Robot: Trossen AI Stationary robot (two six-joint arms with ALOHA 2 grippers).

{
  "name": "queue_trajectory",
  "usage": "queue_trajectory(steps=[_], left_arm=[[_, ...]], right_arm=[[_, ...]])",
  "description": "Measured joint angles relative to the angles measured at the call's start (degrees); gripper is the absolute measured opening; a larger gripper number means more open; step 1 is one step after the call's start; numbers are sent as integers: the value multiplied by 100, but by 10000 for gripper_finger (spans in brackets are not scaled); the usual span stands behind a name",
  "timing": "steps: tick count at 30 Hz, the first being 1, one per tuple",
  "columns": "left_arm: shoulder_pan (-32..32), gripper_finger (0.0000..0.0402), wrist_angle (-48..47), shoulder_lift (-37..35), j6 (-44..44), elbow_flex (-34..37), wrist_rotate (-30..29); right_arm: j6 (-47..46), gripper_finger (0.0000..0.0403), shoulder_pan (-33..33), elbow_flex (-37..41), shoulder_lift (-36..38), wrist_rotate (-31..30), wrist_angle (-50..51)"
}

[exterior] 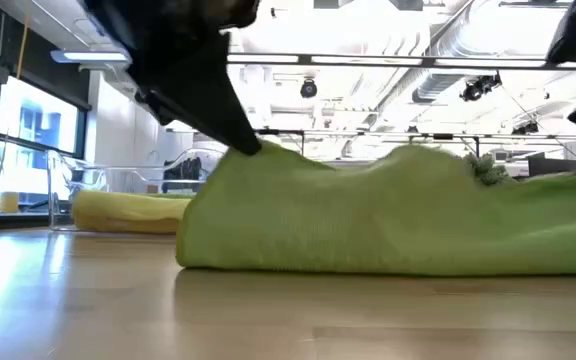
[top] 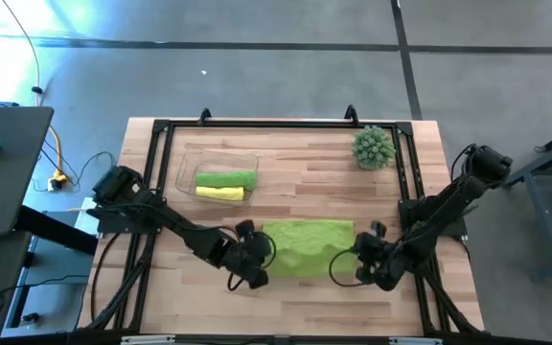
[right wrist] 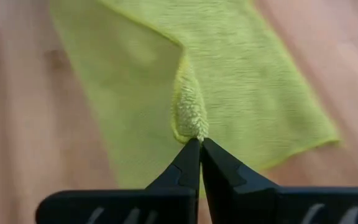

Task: Roll microfiber towels into tight, uniform cylinder then place into a basket
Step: Fold the green towel

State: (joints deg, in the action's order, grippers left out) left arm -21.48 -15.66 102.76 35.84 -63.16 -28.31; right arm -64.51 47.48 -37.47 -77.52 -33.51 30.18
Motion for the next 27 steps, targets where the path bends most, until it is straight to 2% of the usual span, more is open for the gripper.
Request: queue_trajectory(steps=[3,8,13,19,27], left_arm=[[183,1,-2,11,-102,-2,-87],[450,1,0,146,-342,-2,-88],[662,1,2,331,-491,-2,-119],[673,1,-4,343,-692,-2,-717],[526,1,2,304,-861,-4,-1311]], right_arm=[[17,0,-267,0,-7,17,124],[36,0,-628,0,-7,404,167],[45,0,-870,0,-7,320,446],[58,0,-1121,0,-7,201,732],[349,0,-1099,0,114,-209,746]])
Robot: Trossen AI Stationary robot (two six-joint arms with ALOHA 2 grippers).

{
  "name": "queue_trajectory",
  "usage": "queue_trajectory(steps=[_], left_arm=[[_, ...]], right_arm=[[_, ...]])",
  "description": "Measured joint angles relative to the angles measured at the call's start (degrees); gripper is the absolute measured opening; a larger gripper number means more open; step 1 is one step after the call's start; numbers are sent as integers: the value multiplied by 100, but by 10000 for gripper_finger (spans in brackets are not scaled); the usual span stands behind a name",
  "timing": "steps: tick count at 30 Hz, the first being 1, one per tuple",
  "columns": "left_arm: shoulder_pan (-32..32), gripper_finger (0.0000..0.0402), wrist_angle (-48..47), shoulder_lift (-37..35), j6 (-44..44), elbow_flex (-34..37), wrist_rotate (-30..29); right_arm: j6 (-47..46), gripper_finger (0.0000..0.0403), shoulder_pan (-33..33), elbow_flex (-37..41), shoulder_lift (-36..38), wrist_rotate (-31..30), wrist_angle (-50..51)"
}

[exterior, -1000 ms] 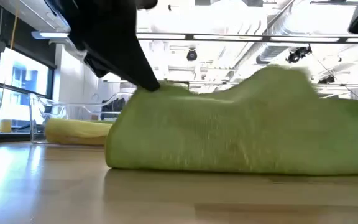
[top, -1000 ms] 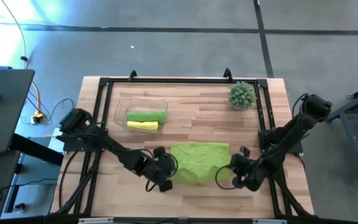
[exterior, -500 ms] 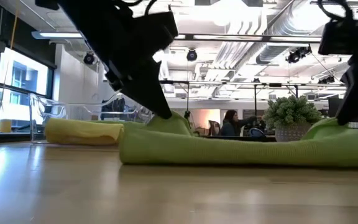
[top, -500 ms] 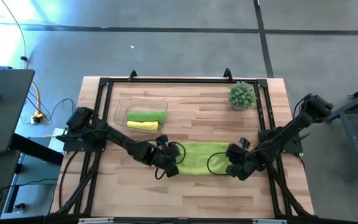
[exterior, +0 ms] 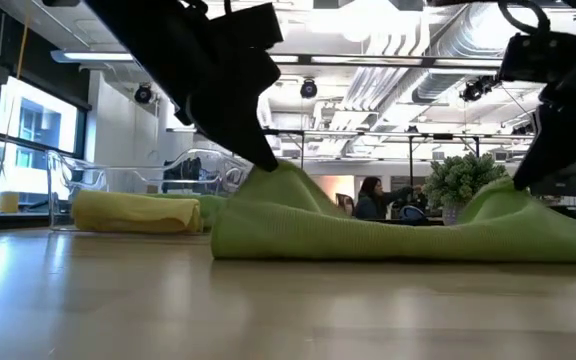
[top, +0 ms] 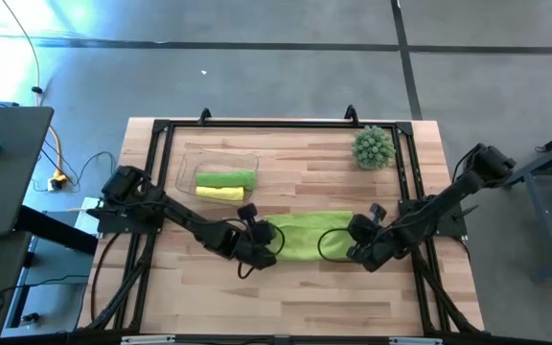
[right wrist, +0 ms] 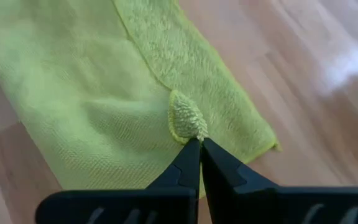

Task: Roll microfiber towels into tight, uniform cylinder then place into a basket
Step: Fold the green towel

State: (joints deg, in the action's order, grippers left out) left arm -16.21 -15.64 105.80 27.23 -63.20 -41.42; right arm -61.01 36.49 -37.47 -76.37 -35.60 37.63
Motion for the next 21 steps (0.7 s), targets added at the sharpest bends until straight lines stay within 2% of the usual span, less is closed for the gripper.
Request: queue_trajectory(steps=[4,8,14,21], left_arm=[[-7,1,-2,0,-8,0,-454],[111,1,-4,0,-137,0,-564],[418,1,-6,0,-139,0,-224],[617,1,-4,-2,-153,0,217]], right_arm=[[1,0,-10,0,198,-335,160],[2,0,-169,0,277,-474,325],[75,0,-648,0,255,-284,437],[258,0,-1085,0,255,397,436]])
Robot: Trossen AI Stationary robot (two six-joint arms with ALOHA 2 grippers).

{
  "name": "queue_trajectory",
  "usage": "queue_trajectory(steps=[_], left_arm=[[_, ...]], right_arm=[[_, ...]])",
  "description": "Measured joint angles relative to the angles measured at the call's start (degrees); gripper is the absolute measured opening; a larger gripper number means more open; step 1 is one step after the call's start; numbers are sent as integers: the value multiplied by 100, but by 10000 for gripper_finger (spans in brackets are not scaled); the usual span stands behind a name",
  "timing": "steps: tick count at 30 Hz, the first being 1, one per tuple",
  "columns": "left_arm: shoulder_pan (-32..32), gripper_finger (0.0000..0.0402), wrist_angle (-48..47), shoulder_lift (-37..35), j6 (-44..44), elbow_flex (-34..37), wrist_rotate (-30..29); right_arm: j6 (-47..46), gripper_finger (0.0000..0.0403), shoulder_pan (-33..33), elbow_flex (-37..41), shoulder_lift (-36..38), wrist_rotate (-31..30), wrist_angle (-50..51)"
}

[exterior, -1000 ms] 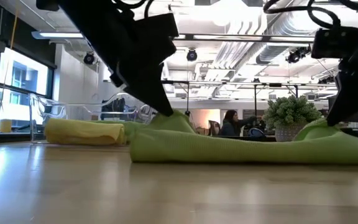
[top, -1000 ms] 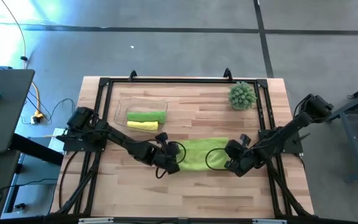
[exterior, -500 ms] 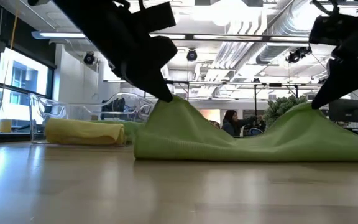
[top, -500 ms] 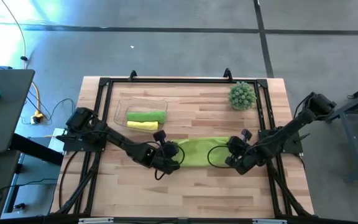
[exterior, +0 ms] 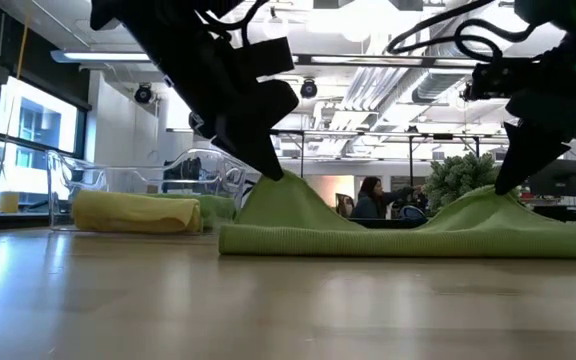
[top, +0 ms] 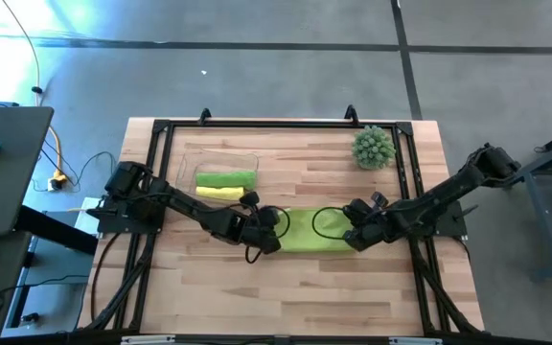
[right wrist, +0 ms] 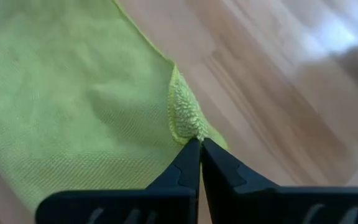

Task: Roll microfiber towels into tight, uniform cylinder then place into a basket
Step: Fold the green towel

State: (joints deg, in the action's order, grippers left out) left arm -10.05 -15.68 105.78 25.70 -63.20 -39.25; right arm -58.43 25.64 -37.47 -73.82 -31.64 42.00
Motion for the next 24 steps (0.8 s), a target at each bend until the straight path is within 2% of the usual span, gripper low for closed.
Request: queue_trajectory(steps=[6,12,16,21,24], left_arm=[[104,3,0,0,-88,0,66],[109,4,0,0,-135,0,258],[109,4,0,-1,-144,0,259],[109,8,-21,-2,-234,0,239],[94,25,-179,-2,-235,0,118]], right_arm=[[67,15,-67,0,0,219,0],[239,103,-64,0,2,363,2],[191,147,-84,-27,7,801,-27],[192,160,4,82,-44,1047,-795],[192,161,109,249,-181,1077,-1322]])
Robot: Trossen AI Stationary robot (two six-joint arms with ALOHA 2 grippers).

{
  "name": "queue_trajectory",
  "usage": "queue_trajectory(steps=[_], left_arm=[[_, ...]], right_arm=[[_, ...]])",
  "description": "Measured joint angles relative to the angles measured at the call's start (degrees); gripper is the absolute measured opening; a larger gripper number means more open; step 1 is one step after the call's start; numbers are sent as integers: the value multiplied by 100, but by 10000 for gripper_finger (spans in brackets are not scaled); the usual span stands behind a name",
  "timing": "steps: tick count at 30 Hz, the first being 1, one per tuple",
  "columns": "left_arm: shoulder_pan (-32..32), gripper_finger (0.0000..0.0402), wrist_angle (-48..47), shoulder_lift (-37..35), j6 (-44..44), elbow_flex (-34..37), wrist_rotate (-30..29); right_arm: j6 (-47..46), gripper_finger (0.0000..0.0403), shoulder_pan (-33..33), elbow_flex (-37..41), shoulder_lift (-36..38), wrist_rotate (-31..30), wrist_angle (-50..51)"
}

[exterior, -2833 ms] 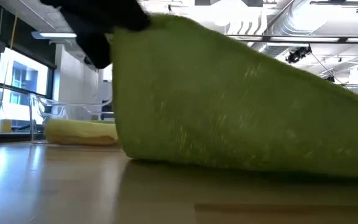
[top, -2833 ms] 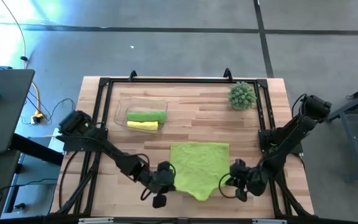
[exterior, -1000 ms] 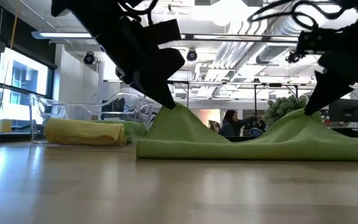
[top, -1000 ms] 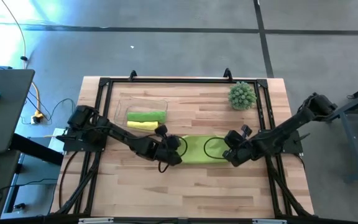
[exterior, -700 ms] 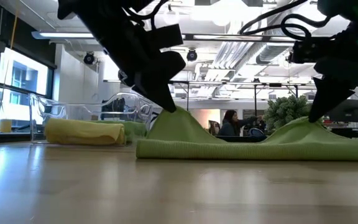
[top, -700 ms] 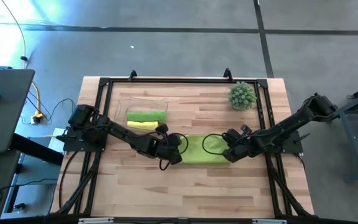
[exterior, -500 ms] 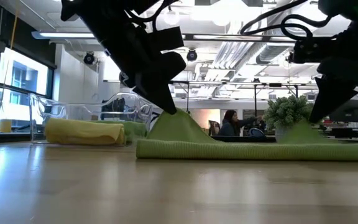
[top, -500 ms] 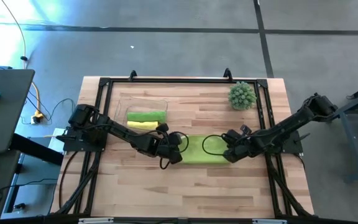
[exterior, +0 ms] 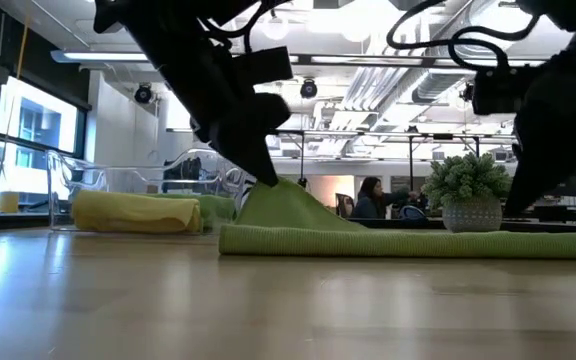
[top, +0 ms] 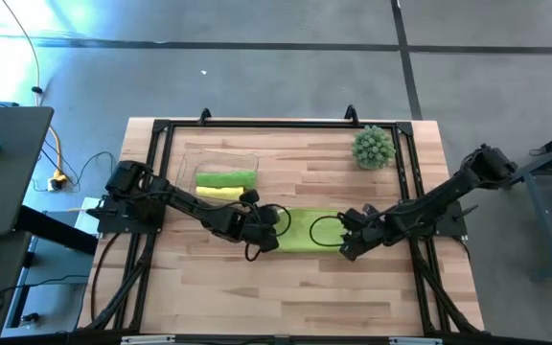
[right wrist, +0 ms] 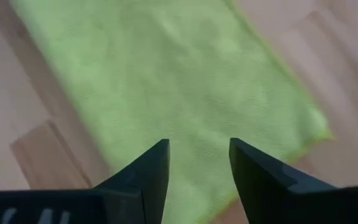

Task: Roll microfiber towels into tight, uniform cylinder then place into a basket
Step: Fold the green towel, then roll the green towel

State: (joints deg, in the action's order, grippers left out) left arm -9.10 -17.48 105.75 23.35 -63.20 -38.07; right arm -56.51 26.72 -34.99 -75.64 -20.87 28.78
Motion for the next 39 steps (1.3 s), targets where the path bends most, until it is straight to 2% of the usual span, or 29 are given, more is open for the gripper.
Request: queue_trajectory(steps=[7,12,16,22,27,31,36,39], left_arm=[[-4,115,-542,0,282,2,18],[-32,152,-240,0,179,2,188],[29,155,-122,129,-201,8,765],[133,142,57,524,-190,65,1095],[11,127,275,695,47,22,1723],[-197,118,522,781,445,31,1883],[-526,111,1464,827,805,50,2544],[-654,109,2154,850,792,63,3056]], right_arm=[[-407,161,160,110,-291,120,-283],[-732,161,245,110,-488,326,-358],[-1019,161,354,110,-685,433,-372],[-1055,161,428,81,-856,229,-266],[-737,161,390,117,-871,-521,57],[-105,161,240,121,-896,-1179,144],[941,161,-78,121,-896,-1918,97],[1159,161,-268,84,-861,-2083,98]])
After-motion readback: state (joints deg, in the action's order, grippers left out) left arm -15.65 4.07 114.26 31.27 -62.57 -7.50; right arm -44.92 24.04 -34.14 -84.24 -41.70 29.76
